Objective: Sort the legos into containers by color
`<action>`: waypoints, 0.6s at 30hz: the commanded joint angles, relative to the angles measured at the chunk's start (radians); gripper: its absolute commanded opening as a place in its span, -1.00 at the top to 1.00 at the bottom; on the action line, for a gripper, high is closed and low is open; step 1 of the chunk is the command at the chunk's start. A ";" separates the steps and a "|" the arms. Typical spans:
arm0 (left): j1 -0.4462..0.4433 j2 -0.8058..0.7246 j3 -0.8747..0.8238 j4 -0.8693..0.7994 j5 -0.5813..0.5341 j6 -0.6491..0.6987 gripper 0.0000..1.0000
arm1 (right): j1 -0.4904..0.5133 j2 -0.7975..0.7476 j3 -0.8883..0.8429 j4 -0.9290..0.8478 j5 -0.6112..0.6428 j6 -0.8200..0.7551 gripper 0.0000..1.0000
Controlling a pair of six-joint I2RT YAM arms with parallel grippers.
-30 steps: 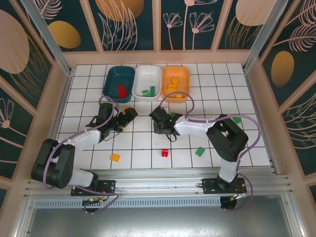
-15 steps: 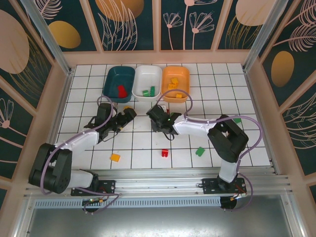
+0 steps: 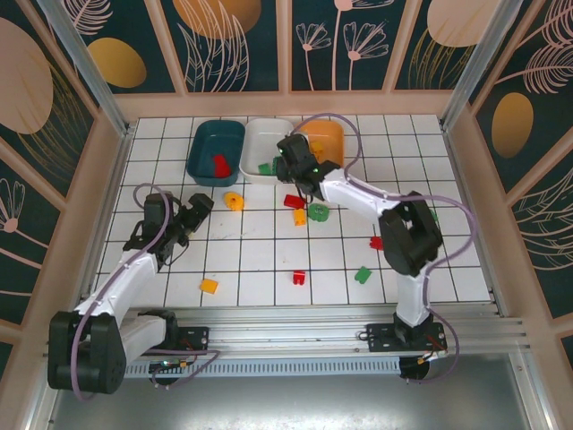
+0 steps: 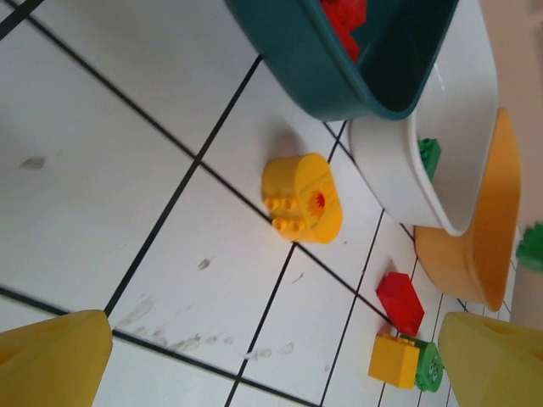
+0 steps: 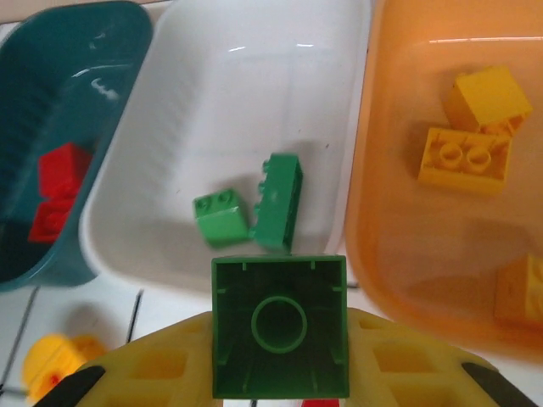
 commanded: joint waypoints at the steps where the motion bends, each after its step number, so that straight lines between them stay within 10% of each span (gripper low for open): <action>1: 0.003 -0.073 -0.032 -0.146 0.001 -0.043 -0.95 | -0.010 0.117 0.132 -0.010 -0.055 -0.048 0.41; 18: 0.003 -0.422 -0.062 -0.617 0.058 -0.241 -0.70 | -0.031 0.228 0.385 -0.106 -0.071 -0.092 -0.16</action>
